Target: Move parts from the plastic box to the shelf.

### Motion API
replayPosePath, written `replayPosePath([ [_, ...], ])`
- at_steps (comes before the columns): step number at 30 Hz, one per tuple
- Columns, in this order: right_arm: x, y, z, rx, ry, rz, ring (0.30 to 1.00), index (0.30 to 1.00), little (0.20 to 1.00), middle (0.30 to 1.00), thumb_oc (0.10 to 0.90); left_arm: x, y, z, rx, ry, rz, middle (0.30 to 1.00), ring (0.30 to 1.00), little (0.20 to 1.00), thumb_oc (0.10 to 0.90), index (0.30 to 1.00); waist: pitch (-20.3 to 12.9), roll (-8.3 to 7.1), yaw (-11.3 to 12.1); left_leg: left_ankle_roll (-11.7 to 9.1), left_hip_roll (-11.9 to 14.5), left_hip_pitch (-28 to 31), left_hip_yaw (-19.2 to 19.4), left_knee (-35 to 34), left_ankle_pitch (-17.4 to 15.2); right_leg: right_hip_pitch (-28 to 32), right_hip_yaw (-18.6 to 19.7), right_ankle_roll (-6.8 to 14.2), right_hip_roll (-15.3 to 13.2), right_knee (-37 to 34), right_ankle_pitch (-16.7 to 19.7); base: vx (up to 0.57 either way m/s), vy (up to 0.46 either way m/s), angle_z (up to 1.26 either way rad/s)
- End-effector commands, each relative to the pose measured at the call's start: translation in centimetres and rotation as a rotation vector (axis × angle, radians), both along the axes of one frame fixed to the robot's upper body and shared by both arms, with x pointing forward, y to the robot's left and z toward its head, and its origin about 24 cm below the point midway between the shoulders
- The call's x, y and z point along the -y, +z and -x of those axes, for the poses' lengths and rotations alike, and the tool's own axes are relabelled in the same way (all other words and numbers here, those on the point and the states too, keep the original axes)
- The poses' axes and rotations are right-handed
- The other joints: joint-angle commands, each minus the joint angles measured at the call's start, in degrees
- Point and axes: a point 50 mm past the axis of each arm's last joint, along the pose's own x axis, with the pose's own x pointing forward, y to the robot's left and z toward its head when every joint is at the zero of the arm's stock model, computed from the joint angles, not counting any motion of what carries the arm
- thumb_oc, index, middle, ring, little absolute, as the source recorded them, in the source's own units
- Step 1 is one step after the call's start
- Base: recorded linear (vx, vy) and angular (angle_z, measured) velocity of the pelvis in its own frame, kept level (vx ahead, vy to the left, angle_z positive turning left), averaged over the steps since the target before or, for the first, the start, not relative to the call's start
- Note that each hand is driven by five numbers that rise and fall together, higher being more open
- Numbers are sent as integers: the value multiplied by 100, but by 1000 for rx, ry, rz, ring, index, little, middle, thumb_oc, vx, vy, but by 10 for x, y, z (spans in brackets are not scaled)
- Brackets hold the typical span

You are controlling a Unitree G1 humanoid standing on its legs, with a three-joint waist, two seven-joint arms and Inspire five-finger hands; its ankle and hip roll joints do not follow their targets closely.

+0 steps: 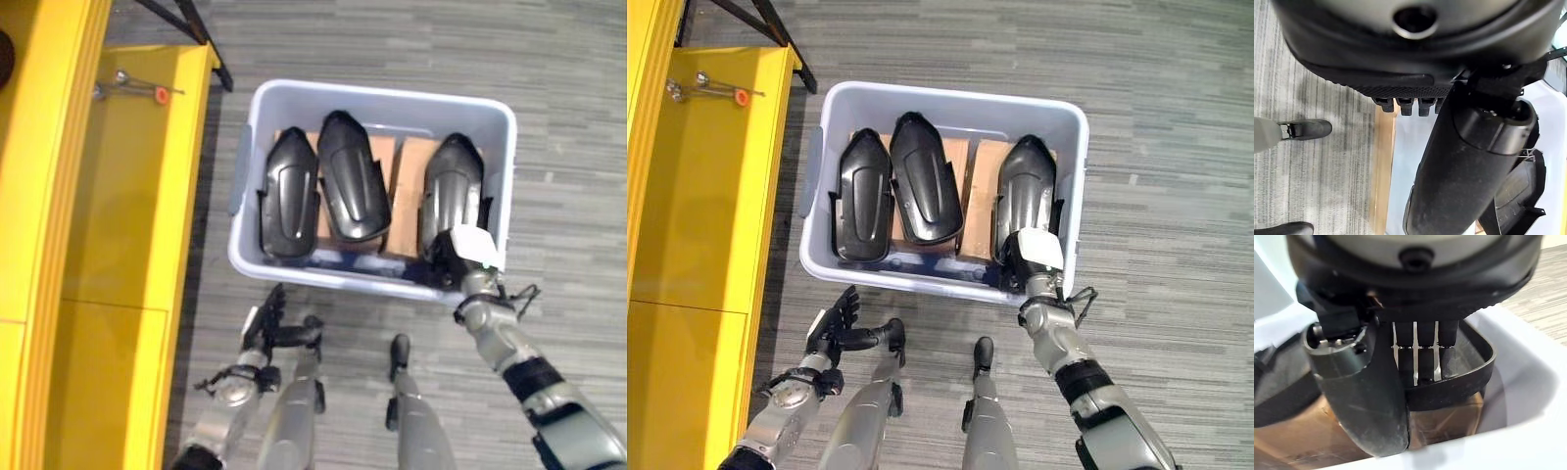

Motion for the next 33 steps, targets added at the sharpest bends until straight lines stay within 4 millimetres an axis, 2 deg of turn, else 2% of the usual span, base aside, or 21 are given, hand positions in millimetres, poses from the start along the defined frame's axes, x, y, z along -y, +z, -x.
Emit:
replayPosePath([
  [1, 20, 22, 4, 126, -44, -3, 300, 300, 300, 300, 400, -5, 4, -2, 40, -8, -36, 1000, 1000, 1000, 900, 1000, -433, -148, -8, -354, 353, 625, -314, -9, -680, 97, -37, 130, -183, 181, -144, 0, 0, 0],
  [7, 25, 29, 17, 178, -40, -34, 300, 300, 300, 300, 400, -13, -5, 5, -5, 9, -53, 1000, 1000, 1000, 900, 1000, -750, -276, -62, -355, 394, 885, -255, -9, -746, 392, -27, 151, -169, 51, -111, 7, -6, -1],
  [19, 31, 61, 42, 292, 49, 65, 300, 300, 300, 300, 400, -26, -20, 21, -77, 17, -80, 1000, 1000, 1000, 900, 1000, -1626, -329, -171, -400, 406, 1224, -190, -9, -825, 830, -73, 228, -222, 6, -121, 7, -1, -1],
  [27, 19, 77, 47, 330, 147, 121, 300, 300, 300, 300, 400, -30, -26, 29, -107, -2, -109, 1000, 1000, 1000, 900, 1000, -2021, -340, -168, -390, 437, 1455, -83, -9, -892, 955, 35, 255, -225, 6, -151, 10, -1, -2],
  [28, 12, 83, 46, 344, 195, 138, 300, 300, 300, 300, 400, -30, -28, 31, -115, -6, -118, 1000, 1000, 1000, 900, 1000, -2137, -371, -175, -376, 462, 1557, -44, -9, -917, 1039, 78, 250, -209, 6, -169, 19, -8, -10],
  [30, 12, 83, 46, 344, 196, 138, 300, 300, 300, 300, 400, -30, -28, 31, -115, -6, -118, 1000, 1000, 1000, 900, 1000, -2127, -370, -173, -377, 463, 1570, -38, -9, -920, 1049, 84, 250, -209, 6, -171, 11, -10, -12],
  [33, 1, 86, 44, 333, 257, 157, 300, 300, 300, 300, 400, -29, -28, 29, -113, -7, -116, 1000, 1000, 1000, 900, 1000, -2234, -394, -170, -366, 499, 1711, -20, -9, -944, 1175, 109, 229, -179, 6, -207, 14, -30, -10],
])
